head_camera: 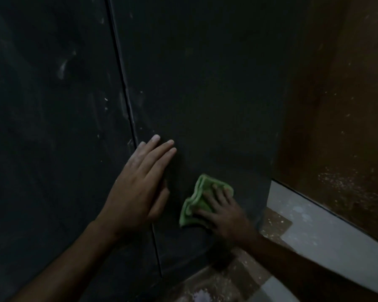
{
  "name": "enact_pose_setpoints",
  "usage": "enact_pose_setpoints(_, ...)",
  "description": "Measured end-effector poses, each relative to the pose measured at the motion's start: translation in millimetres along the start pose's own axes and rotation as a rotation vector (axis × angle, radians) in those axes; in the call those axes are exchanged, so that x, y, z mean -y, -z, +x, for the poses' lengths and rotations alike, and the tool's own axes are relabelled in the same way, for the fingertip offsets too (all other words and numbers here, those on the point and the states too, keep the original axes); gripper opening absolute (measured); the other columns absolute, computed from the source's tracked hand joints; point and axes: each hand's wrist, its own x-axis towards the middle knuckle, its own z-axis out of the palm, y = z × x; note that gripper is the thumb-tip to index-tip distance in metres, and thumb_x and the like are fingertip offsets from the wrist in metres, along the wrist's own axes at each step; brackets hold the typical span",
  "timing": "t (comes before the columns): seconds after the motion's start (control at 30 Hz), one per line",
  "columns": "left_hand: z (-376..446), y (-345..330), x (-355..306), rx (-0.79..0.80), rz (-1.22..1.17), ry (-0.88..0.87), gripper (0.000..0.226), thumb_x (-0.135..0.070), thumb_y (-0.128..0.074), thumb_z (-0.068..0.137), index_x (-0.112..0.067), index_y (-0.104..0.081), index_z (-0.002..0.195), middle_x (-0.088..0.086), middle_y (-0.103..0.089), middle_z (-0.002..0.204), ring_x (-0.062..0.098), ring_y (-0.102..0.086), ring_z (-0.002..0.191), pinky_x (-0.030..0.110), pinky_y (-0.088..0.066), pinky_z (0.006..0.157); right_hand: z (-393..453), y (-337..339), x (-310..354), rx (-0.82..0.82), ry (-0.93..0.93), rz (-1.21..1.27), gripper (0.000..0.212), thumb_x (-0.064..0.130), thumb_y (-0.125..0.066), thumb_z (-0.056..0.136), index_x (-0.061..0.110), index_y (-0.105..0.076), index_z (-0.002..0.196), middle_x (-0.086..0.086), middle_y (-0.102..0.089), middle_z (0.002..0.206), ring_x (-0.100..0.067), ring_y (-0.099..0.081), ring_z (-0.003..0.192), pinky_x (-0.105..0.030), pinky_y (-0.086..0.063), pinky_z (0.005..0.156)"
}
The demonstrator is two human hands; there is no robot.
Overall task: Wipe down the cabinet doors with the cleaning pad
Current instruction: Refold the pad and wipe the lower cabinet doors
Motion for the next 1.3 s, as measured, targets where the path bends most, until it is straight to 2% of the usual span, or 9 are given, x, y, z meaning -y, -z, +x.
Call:
enact_pose_setpoints(0.13,-3,-13,-6,0.056,0.074,-0.004,0.069,-0.028,-0.053,0.093,-0.003,-0.042,0.156,0.013,-0.033,0.169,0.03,-0.017,0.162,0.049,-0.007,0.132,67,9,8,-0.178,-0.704,0.317,0.069,0.058,-0.029,0.105,0.029,-0.007,0.164,-0.03,-0.01,0.165,-0.051,-0.003,0.154,-0.058,-0.004,0.126)
enact_pose_setpoints(0.33,1,-29,-15,0.087,0.115,-0.007,0.068,-0.031,-0.051,0.093,-0.003,-0.044,0.155,0.013,-0.034,0.168,0.031,-0.018,0.161,0.049,-0.006,0.132,-26,-14,-13,0.064,-0.315,0.232,0.067,0.048,-0.056,0.099,0.037,-0.025,0.156,-0.024,-0.034,0.158,-0.051,-0.019,0.149,-0.073,-0.03,0.113)
enact_pose_setpoints(0.5,-2,-34,-11,0.117,0.175,-0.009,0.07,-0.035,-0.05,0.093,-0.005,-0.043,0.157,0.013,-0.031,0.169,0.03,-0.014,0.162,0.047,-0.001,0.133,37,-18,-42,-0.153,-1.355,0.63,0.062,0.03,-0.037,0.109,0.009,-0.012,0.161,-0.022,-0.011,0.168,-0.038,-0.01,0.156,-0.051,-0.008,0.128)
enact_pose_setpoints(0.7,1,-48,-24,0.05,0.122,0.007,0.06,-0.031,-0.05,0.095,-0.003,-0.054,0.149,0.014,-0.04,0.165,0.032,-0.023,0.159,0.053,-0.007,0.132,-15,-29,17,0.006,-0.877,0.461,0.079,0.042,-0.044,0.1,0.013,-0.004,0.161,-0.031,-0.023,0.161,-0.046,-0.019,0.15,-0.059,-0.018,0.12)
enact_pose_setpoints(0.87,-6,-54,-22,0.047,0.129,0.019,0.06,-0.032,-0.05,0.096,-0.004,-0.054,0.148,0.013,-0.04,0.164,0.031,-0.022,0.16,0.048,-0.005,0.132,4,-54,-41,-0.065,-1.493,0.713,0.062,0.03,-0.027,0.109,0.011,-0.002,0.163,-0.019,-0.005,0.17,-0.033,-0.004,0.157,-0.046,-0.002,0.128)
enact_pose_setpoints(0.97,-7,-59,-19,0.023,0.107,0.009,0.058,-0.031,-0.05,0.098,-0.006,-0.051,0.15,0.012,-0.039,0.165,0.03,-0.021,0.16,0.05,-0.007,0.132,22,-64,-23,-0.173,-1.416,0.514,0.067,0.037,-0.026,0.106,-0.003,-0.017,0.16,-0.025,-0.013,0.167,-0.034,-0.01,0.156,-0.047,-0.007,0.128)
enact_pose_setpoints(1.1,-8,-65,-23,0.037,0.179,0.02,0.06,-0.034,-0.049,0.097,-0.006,-0.052,0.15,0.011,-0.038,0.166,0.029,-0.021,0.161,0.049,-0.007,0.132,-41,-83,2,0.231,-1.337,0.376,0.07,0.044,-0.032,0.104,0.005,-0.018,0.161,-0.022,-0.018,0.167,-0.036,-0.02,0.155,-0.052,-0.006,0.127)
enact_pose_setpoints(1.23,-10,-68,-23,0.071,0.264,0.029,0.063,-0.037,-0.048,0.097,-0.006,-0.05,0.152,0.012,-0.036,0.168,0.03,-0.018,0.161,0.048,-0.005,0.132,-20,-90,-47,0.193,-1.651,0.385,0.058,0.027,-0.031,0.109,0.011,-0.01,0.161,-0.022,-0.017,0.166,-0.034,-0.022,0.153,-0.046,-0.018,0.127)
enact_pose_setpoints(1.3,-13,-69,-22,0.09,0.264,0.009,0.064,-0.036,-0.048,0.097,-0.006,-0.048,0.154,0.012,-0.032,0.169,0.03,-0.017,0.161,0.049,-0.005,0.132,-6,-89,-49,-0.022,-1.646,0.282,0.062,0.034,-0.034,0.107,0.014,-0.013,0.162,-0.016,-0.02,0.167,-0.027,-0.027,0.15,-0.04,-0.019,0.122)
